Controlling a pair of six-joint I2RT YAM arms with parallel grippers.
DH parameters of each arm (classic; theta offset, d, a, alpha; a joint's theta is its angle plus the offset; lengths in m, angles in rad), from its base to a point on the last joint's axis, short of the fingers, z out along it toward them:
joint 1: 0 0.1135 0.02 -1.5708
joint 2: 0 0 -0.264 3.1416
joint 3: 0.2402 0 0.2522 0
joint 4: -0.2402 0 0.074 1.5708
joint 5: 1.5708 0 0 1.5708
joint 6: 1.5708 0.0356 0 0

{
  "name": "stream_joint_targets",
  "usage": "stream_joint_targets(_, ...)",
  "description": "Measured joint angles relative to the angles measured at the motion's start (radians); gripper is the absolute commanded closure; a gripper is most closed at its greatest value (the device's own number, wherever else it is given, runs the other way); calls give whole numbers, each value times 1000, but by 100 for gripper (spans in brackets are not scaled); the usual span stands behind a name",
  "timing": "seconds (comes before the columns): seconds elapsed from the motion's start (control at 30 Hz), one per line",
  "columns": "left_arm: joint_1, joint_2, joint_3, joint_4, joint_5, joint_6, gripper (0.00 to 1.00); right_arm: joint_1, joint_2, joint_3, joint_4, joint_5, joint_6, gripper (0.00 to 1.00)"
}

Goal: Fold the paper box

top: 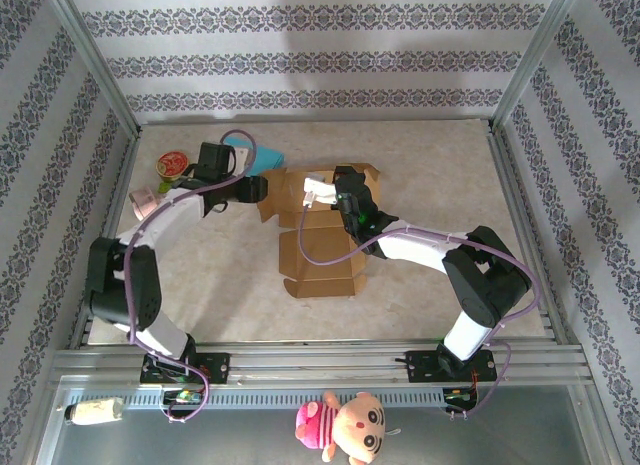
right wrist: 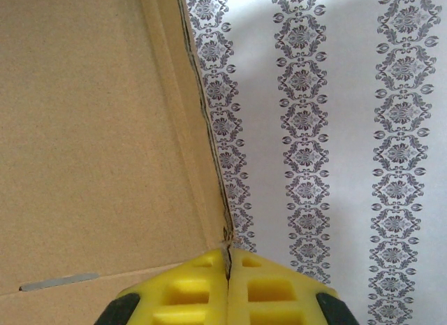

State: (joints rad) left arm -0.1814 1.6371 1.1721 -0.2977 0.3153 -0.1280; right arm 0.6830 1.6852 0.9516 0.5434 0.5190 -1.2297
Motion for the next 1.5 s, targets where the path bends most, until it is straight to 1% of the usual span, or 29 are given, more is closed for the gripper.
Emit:
stream_joint_targets(0.07, 2, 52, 21, -4, 17, 15, 56, 0, 0, 0, 0, 0, 0, 95)
stream_joint_targets(0.1, 4, 82, 34, -3, 26, 24, 71, 0, 0, 0, 0, 0, 0, 94)
stream_joint_targets(0.13, 5, 101, 41, -1, 33, 24, 87, 0, 0, 0, 0, 0, 0, 90)
stream_joint_targets(0.17, 7, 118, 44, 8, 40, 27, 100, 0, 0, 0, 0, 0, 0, 84)
stream_joint_targets(0.2, 10, 130, 44, 21, 53, 36, 100, 0, 0, 0, -1, -3, -2, 79)
stream_joint_targets(0.27, 11, 137, 43, 55, 75, 60, 100, 0, 0, 1, -10, -5, 1, 72)
stream_joint_targets(0.4, 11, 136, 43, 116, 97, 130, 100, 0, 0, 9, -68, -17, 4, 68)
stream_joint_targets(0.43, 11, 136, 43, 123, 101, 150, 100, 0, 0, 14, -85, -21, 3, 66)
stream_joint_targets(0.47, 11, 136, 43, 131, 104, 172, 100, 0, 0, 22, -100, -23, 3, 62)
stream_joint_targets(0.53, 11, 136, 40, 148, 103, 210, 100, 0, 4, 42, -114, -26, -5, 47)
stream_joint_targets(0.6, 11, 136, 34, 161, 102, 243, 100, -1, 7, 57, -115, -28, -17, 30)
stream_joint_targets(0.63, 11, 136, 32, 165, 101, 257, 100, -4, 6, 59, -113, -29, -23, 23)
stream_joint_targets(0.73, 11, 135, 26, 177, 98, 291, 100, -31, -6, 39, -97, -75, -35, 11)
stream_joint_targets(0.83, 11, 131, 15, 180, 90, 323, 100, -101, -74, 16, -173, -201, 14, 2)
stream_joint_targets(0.9, 10, 125, 6, 183, 82, 339, 100, -167, -126, 37, -259, -316, 58, 2)
stream_joint_targets(1.0, 10, 122, 0, 193, 76, 353, 100, -232, -127, 144, -373, -437, 106, 5)
stream_joint_targets(1.07, 10, 122, -1, 203, 76, 357, 100, -241, -90, 236, -444, -491, 126, 10)
stream_joint_targets(1.17, 6, 122, -1, 211, 77, 357, 100, -235, -18, 341, -516, -557, 154, 20)
stream_joint_targets(1.2, 6, 122, -1, 212, 77, 358, 100, -233, 6, 363, -542, -575, 162, 26)
stream_joint_targets(1.27, 6, 122, -1, 214, 77, 360, 100, -230, 48, 400, -597, -603, 174, 41)
stream_joint_targets(1.43, 5, 122, -1, 217, 77, 360, 100, -229, 131, 457, -683, -621, 189, 81)
stream_joint_targets(1.5, 5, 122, -1, 217, 77, 360, 100, -225, 145, 467, -685, -613, 188, 91)
